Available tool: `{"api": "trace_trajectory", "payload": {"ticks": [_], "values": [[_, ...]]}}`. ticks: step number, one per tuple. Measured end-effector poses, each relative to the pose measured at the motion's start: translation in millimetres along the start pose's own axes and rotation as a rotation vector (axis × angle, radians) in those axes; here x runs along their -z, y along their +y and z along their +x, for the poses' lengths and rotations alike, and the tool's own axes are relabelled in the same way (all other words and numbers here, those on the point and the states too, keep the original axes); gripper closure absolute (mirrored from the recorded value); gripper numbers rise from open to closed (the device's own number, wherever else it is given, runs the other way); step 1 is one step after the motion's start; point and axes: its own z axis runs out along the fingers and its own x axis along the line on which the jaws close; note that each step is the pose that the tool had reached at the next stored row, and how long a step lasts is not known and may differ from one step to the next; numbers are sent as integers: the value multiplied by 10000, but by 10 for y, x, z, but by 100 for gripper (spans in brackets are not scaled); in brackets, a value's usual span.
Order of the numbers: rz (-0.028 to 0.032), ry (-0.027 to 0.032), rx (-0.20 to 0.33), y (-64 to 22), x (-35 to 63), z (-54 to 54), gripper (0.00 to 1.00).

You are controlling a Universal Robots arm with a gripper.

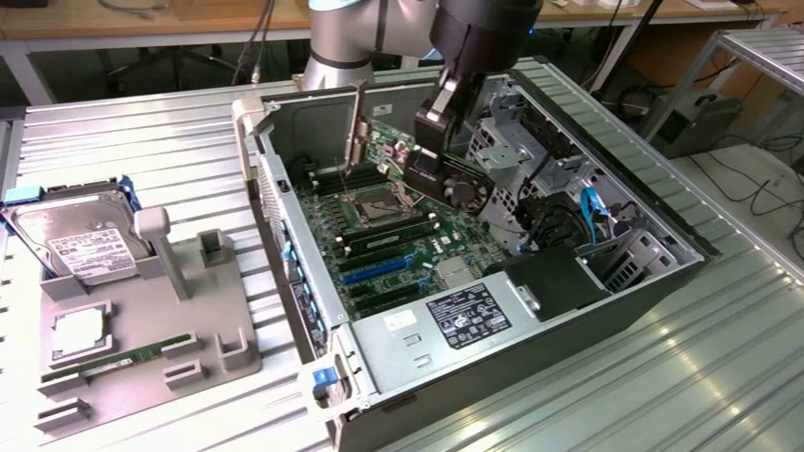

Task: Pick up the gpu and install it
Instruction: 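Insert the gpu into the slot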

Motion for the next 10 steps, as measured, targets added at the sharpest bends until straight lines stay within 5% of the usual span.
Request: {"api": "trace_trajectory", "payload": {"ticks": [10], "values": [[44, -26, 1949, 0, -9, -1, 74]]}}
